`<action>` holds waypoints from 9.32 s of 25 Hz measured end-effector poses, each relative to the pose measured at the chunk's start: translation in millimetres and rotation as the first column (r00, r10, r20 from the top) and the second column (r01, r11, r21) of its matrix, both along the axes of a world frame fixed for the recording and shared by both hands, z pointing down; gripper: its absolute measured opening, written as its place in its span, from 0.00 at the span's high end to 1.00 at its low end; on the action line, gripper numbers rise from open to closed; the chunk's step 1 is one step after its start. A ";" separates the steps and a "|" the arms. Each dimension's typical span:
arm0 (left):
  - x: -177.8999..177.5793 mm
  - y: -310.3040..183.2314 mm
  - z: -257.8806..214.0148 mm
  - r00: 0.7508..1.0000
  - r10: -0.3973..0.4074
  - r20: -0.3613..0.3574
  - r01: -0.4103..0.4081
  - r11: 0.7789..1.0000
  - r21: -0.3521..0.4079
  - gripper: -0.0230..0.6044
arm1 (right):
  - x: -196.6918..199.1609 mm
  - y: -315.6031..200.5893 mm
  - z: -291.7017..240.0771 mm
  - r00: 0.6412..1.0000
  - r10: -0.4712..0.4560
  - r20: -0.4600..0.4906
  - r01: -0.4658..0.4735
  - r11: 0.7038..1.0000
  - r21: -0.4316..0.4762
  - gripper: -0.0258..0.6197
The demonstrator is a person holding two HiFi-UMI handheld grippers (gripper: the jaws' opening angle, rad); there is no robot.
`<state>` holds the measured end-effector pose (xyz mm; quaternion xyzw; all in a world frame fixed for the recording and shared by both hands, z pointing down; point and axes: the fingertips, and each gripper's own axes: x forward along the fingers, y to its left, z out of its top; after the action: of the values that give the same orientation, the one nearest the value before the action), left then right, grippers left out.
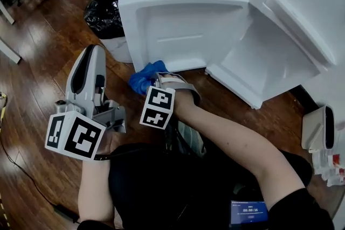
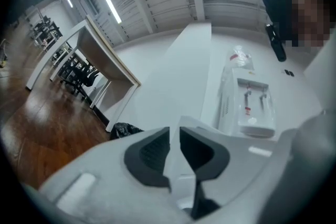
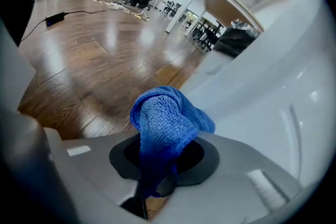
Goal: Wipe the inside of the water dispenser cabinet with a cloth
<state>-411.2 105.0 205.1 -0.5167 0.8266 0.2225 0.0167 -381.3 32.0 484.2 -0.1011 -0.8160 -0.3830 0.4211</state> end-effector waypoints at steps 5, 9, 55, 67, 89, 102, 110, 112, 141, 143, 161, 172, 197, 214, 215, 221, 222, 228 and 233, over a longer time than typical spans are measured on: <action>0.9 -1.6 2.6 1.000 0.018 -0.011 -0.018 1.000 0.004 0.88 | 1.0 -39.3 16.0 0.987 0.132 -0.095 -0.132 0.991 0.000 0.82; 0.3 -2.7 5.3 1.000 0.015 -0.009 -0.015 1.000 -0.016 0.88 | 18.0 -87.6 20.7 0.972 0.210 -0.107 -0.204 0.977 0.065 0.82; 179.9 -95.1 -47.3 0.787 0.540 0.298 -0.447 0.832 -0.328 0.92 | 217.9 -143.0 -265.1 0.673 0.535 0.511 0.075 0.638 -0.767 0.83; 321.1 -187.6 18.8 0.403 0.914 0.054 -0.758 0.366 -0.540 0.07 | 291.4 -122.8 -230.2 0.823 0.423 0.380 0.114 0.532 -0.839 0.83; 346.7 -127.5 44.2 0.084 0.991 0.108 -0.841 0.129 -0.526 0.30 | 299.2 -35.3 -225.2 0.879 0.107 0.464 0.341 0.539 -0.770 0.83; 355.0 -107.4 49.4 -0.010 0.982 0.188 -0.740 0.119 -0.662 0.67 | 315.1 -31.3 -228.0 0.867 0.018 0.498 0.366 0.654 -0.661 0.83; 356.6 -113.3 42.5 0.029 0.984 0.176 -0.778 0.133 -0.614 0.74 | 313.8 -42.9 -229.4 0.875 0.080 0.477 0.373 0.518 -0.770 0.82; 355.0 -116.0 42.7 0.065 0.983 0.174 -0.780 0.159 -0.605 0.74 | 312.2 -53.6 -225.9 0.864 0.105 0.493 0.368 0.536 -0.760 0.79; 169.8 -323.9 54.1 0.959 0.181 0.216 -0.055 0.873 -0.484 0.78 | 345.9 -139.0 -326.8 0.545 0.384 0.745 0.289 0.748 -0.598 0.80; 169.6 -322.6 90.4 0.966 0.186 0.179 -0.062 0.841 -0.538 0.78 | 356.8 -145.2 -340.3 0.500 0.401 0.768 0.291 0.757 -0.585 0.80; 212.5 -327.1 287.1 0.929 0.359 -0.093 -0.272 0.490 -0.828 0.78 | 480.1 -263.0 -414.1 -0.226 0.558 0.799 0.080 0.828 -0.556 0.88; 387.8 -339.9 304.0 0.702 0.694 -0.157 -0.417 0.223 -0.881 0.78 | 496.4 -314.8 -373.5 -0.275 0.687 0.672 0.069 0.711 -0.699 0.90; 418.3 -351.4 13.2 0.761 0.580 0.291 -0.419 0.782 -0.462 0.78 | 486.3 -319.4 -349.7 -0.218 0.749 0.626 0.046 0.649 -0.760 0.90; 176.7 -308.2 5.7 0.941 0.151 0.302 -0.013 0.909 -0.416 0.77 | 474.6 -317.5 -344.3 -0.169 0.759 0.629 0.069 0.645 -0.761 0.91; 177.0 -308.9 13.4 0.939 0.159 0.305 -0.013 0.902 -0.431 0.77 | 472.4 -317.6 -344.6 -0.160 0.759 0.632 0.086 0.648 -0.757 0.91; 183.5 -321.1 122.3 0.957 0.257 0.135 -0.109 0.750 -0.653 0.77 | 467.4 -313.8 -344.3 -0.137 0.766 0.628 0.103 0.642 -0.760 0.91; 184.1 -321.1 126.5 0.958 0.258 0.127 -0.118 0.755 -0.646 0.77 | 466.0 -313.3 -344.3 -0.130 0.769 0.626 0.108 0.638 -0.762 0.91; 207.9 -359.7 117.1 0.931 0.311 0.189 -0.136 0.778 -0.613 0.77 | 461.0 -313.7 -347.5 -0.114 0.782 0.613 0.129 0.624 -0.771 0.91; 219.5 -420.3 142.3 0.930 0.321 0.178 -0.142 0.762 -0.631 0.77 | 458.6 -312.7 -346.8 -0.102 0.784 0.612 0.132 0.620 -0.773 0.91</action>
<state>-191.7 -315.3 347.4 -0.6190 0.7721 -0.1288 -0.0633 77.3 -280.8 137.4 0.2930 -0.9196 0.0983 -0.2425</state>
